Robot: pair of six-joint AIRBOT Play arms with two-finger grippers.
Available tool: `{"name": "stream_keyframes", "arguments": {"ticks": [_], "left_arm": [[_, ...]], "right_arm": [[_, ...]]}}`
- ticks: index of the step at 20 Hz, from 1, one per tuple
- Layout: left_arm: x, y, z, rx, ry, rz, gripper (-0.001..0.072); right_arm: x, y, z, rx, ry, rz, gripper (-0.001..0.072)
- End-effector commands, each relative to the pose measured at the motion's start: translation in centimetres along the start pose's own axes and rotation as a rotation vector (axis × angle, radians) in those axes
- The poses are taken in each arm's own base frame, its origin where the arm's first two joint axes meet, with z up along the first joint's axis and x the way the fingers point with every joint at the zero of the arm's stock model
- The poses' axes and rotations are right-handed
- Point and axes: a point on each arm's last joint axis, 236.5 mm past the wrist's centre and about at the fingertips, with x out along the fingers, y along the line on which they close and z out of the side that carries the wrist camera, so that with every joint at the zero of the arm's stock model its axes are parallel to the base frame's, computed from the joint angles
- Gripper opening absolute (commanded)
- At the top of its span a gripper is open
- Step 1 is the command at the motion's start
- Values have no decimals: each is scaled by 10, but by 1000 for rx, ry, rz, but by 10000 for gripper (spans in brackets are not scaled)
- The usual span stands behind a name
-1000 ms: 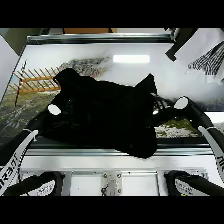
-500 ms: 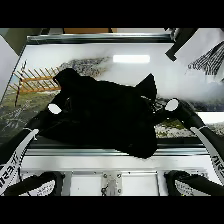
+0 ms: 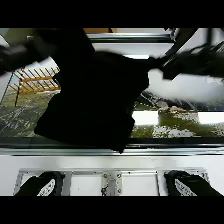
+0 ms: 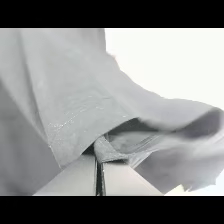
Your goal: Fold the clothes and pants, and hang the long-sleeved shirts on hangers.
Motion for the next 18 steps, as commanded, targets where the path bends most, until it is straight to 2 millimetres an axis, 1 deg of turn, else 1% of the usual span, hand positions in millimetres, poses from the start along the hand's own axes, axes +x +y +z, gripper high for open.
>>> {"name": "stream_keyframes", "arguments": {"ticks": [1,2,3,4,5,6,7,8,9,11,12,13,14,15,16,18], "left_arm": [[-105,-141,97,226,-332,-209,11],[-122,-168,106,255,-368,-267,11],[-133,-186,112,272,-395,-314,11],[-140,-200,117,282,-420,-355,11],[-143,-211,122,283,-447,-393,11],[-143,-217,126,277,-471,-419,11],[-140,-219,129,277,-489,-431,11],[-133,-215,132,260,-501,-428,11],[-122,-205,135,241,-513,-403,11],[-90,-168,133,234,-503,-285,11],[-70,-141,130,185,-470,-221,11],[-48,-115,124,142,-426,-169,11],[-25,-81,116,109,-369,-102,11],[-2,-50,104,66,-296,-48,11],[23,-15,86,17,-202,3,12],[64,43,46,-50,-34,83,11]], "right_arm": [[-128,50,145,-219,-470,-138,13],[-158,63,165,-248,-567,-164,13],[-182,72,178,-263,-646,-187,12],[-202,80,187,-276,-708,-204,12],[-216,87,191,-285,-746,-214,12],[-227,93,194,-289,-773,-217,11],[-233,96,195,-283,-787,-217,11],[-233,93,194,-265,-783,-227,11],[-233,86,193,-232,-775,-243,11],[-219,55,184,-120,-721,-304,11],[-204,33,175,-66,-663,-344,11],[-184,9,161,-10,-585,-382,11],[-160,-14,145,43,-498,-408,11],[-131,-39,124,89,-396,-434,11],[-102,-60,102,127,-298,-444,11],[-42,-102,57,181,-112,-455,11]]}}
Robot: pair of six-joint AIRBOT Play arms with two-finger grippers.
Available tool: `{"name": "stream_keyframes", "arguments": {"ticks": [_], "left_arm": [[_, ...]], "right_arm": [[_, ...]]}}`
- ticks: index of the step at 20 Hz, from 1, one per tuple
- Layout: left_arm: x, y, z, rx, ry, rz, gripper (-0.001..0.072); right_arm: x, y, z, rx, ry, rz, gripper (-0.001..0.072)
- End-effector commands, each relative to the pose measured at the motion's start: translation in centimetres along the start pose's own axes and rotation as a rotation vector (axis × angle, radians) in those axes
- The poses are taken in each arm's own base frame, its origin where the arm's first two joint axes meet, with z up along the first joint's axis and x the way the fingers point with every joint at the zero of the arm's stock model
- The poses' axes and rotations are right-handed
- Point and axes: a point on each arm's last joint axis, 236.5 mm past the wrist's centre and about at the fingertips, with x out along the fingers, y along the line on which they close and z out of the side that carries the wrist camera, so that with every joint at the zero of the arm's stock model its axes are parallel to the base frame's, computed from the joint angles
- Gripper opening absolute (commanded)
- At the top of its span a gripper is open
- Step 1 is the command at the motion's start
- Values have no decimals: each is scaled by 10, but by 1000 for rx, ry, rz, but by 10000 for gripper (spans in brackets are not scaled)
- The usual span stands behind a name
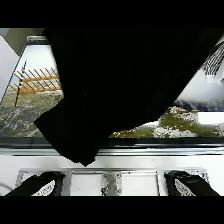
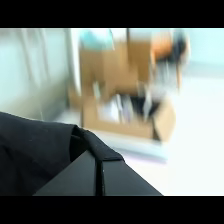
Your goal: Fold the clothes and pants, and hang the long-sleeved shirts on hangers.
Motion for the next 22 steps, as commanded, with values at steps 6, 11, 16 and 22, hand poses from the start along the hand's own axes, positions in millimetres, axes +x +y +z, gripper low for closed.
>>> {"name": "stream_keyframes", "arguments": {"ticks": [6,11,16,22], "left_arm": [[39,140,-221,-73,748,164,11],[-31,105,-375,26,1111,153,11],[-105,47,-505,87,1314,20,12],[-140,33,-553,116,1402,-15,12]], "right_arm": [[111,-73,-234,-44,682,-70,10],[30,-109,-359,-110,1039,-199,10],[-39,-137,-460,-8,1263,-297,13],[-37,-141,-466,18,1224,-320,495]]}}
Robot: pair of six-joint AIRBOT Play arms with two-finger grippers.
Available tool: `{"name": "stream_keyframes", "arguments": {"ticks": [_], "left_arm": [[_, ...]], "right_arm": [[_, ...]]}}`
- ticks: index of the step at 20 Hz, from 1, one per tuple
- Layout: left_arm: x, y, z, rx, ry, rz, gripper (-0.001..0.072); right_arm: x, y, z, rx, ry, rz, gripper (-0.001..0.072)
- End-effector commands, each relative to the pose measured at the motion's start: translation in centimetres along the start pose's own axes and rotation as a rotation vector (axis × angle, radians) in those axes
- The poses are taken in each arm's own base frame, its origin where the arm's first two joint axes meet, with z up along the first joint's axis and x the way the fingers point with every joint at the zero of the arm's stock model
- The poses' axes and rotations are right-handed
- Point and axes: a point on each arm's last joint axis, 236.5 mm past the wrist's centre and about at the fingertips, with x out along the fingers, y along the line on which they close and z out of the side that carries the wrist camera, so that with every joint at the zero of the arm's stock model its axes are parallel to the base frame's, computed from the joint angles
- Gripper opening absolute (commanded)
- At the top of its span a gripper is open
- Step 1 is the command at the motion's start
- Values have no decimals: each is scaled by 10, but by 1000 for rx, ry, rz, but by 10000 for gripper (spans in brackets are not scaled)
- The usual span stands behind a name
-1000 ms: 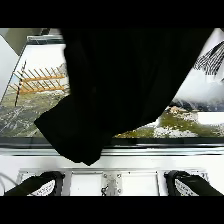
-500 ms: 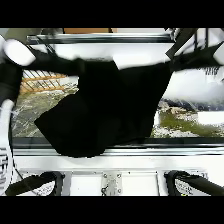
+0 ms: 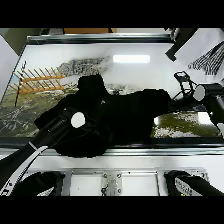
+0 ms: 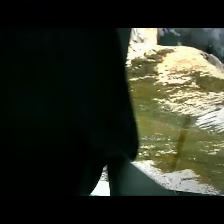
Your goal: Fold the clothes and pants, and hang the long-sleeved shirts on hangers.
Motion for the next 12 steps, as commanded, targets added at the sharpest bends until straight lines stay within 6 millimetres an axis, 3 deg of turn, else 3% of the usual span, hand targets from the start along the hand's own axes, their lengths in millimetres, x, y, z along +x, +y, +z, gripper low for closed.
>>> {"name": "stream_keyframes", "arguments": {"ticks": [1,4,8,9,12], "left_arm": [[14,-4,-14,-5,12,0,12],[11,7,-9,-60,-2,9,12],[7,19,-5,-93,-16,20,12],[7,20,-5,-98,-18,21,12],[6,24,-4,-105,-19,24,12]], "right_arm": [[-13,-4,7,17,-51,-11,720],[-61,6,19,38,-184,24,717],[-113,23,16,19,-313,56,717],[-122,19,17,22,-341,40,715],[-131,-27,13,125,-366,-130,711]]}}
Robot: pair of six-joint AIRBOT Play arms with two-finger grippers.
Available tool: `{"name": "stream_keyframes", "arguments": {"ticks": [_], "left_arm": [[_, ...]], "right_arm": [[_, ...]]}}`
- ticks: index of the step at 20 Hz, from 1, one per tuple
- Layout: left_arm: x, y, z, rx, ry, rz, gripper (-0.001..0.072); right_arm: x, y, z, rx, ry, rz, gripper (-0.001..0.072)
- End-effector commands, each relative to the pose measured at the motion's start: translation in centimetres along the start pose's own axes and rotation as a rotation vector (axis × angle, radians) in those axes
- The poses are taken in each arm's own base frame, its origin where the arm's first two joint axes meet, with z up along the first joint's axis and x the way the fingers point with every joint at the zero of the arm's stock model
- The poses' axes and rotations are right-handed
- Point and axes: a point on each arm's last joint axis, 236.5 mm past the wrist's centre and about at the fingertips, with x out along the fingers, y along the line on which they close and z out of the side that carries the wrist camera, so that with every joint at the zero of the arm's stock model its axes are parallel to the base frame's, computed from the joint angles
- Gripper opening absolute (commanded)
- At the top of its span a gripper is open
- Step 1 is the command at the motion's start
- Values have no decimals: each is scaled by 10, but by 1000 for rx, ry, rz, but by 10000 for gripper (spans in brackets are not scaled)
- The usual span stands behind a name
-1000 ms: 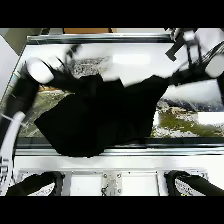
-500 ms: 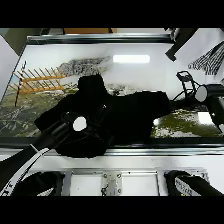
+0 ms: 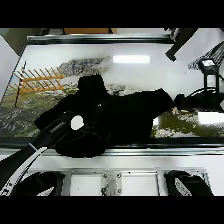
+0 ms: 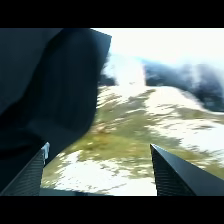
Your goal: Fold the clothes and pants, and hang the long-sleeved shirts on hangers.
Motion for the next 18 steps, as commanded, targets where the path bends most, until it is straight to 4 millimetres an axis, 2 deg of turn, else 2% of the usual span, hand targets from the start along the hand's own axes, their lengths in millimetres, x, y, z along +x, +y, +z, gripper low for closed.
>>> {"name": "stream_keyframes", "arguments": {"ticks": [1,3,6,9,14,15,18], "left_arm": [[-1,3,2,-12,-6,3,12],[-1,3,2,-10,-6,2,12],[-1,3,2,-10,-7,2,12],[-1,3,2,-10,-7,2,12],[-1,3,2,-10,-9,3,12],[-1,3,2,-10,-9,3,12],[-1,3,2,-10,-7,2,12]], "right_arm": [[-15,-33,3,64,-41,-118,711],[-10,-28,-2,73,-28,-94,711],[8,10,-21,62,28,43,711],[32,46,-59,26,131,141,711],[65,70,-129,-40,312,237,711],[71,80,-137,-57,342,280,711],[91,99,-145,-107,386,378,711]]}}
